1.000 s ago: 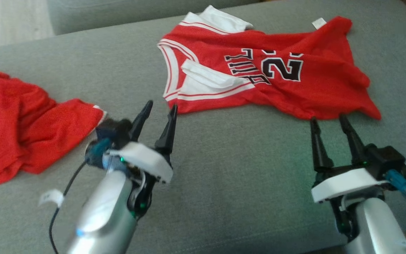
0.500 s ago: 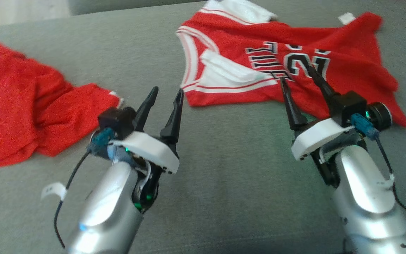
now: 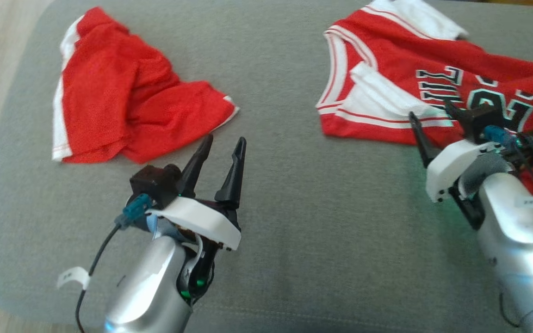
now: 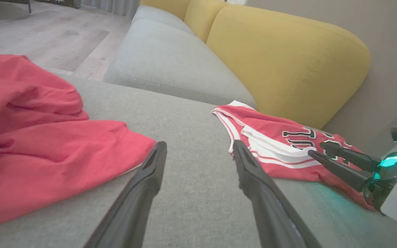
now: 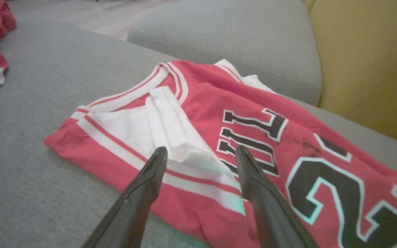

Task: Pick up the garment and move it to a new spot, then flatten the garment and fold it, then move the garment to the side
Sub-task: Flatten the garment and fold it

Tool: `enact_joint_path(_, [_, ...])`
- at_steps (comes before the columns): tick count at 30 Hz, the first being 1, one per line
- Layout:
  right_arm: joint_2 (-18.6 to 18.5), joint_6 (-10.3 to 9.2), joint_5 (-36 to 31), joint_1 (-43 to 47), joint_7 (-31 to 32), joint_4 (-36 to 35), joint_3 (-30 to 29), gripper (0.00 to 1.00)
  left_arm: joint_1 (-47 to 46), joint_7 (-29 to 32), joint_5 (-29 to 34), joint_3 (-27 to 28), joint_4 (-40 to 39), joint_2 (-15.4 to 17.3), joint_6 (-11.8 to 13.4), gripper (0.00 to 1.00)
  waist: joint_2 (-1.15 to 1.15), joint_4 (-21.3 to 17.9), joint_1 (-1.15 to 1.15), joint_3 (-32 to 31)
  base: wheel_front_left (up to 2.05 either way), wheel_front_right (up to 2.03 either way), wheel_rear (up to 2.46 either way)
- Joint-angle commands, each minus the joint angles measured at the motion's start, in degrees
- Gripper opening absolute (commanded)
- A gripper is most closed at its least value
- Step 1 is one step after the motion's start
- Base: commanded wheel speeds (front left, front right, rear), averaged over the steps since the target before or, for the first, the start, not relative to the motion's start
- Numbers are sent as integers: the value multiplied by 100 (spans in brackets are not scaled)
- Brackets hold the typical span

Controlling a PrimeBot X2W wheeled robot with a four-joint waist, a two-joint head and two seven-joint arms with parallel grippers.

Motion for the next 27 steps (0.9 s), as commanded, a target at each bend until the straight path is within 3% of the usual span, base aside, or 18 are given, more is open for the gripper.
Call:
enact_joint_path(1, [-142, -5, 24, -235, -21, 89, 166, 100, -65, -34, 7, 104, -215, 65, -11, 100, 0, 218, 0, 130, 0, 0, 0])
enact_joint_path(11, [-195, -5, 68, -734, -197, 1017, 376, 100, -45, -34, -6, 79, -254, 65, -20, 100, 0, 410, 0, 262, 0, 0, 0])
enact_joint_path(12, [-179, -5, 96, -777, -200, 1112, 386, 38, -46, -34, -6, 81, -251, 65, -23, 100, 0, 420, 0, 265, 0, 0, 0])
enact_joint_path(13, [-164, -5, 123, -819, -228, 1189, 398, 0, -46, -34, -8, 85, -246, 65, -26, 100, 0, 427, 0, 264, 0, 0, 0])
enact_joint_path(21, [127, -5, 660, -902, -622, 1459, 655, 0, 48, -35, -55, 138, -191, 65, -9, 100, 0, 313, 0, 36, 0, 0, 0])
enact_joint_path(27, [410, -5, 1352, -705, -809, 1058, 1284, 0, 152, -35, -109, 148, -169, 65, 29, 100, 0, 153, 0, -274, 0, 0, 0])
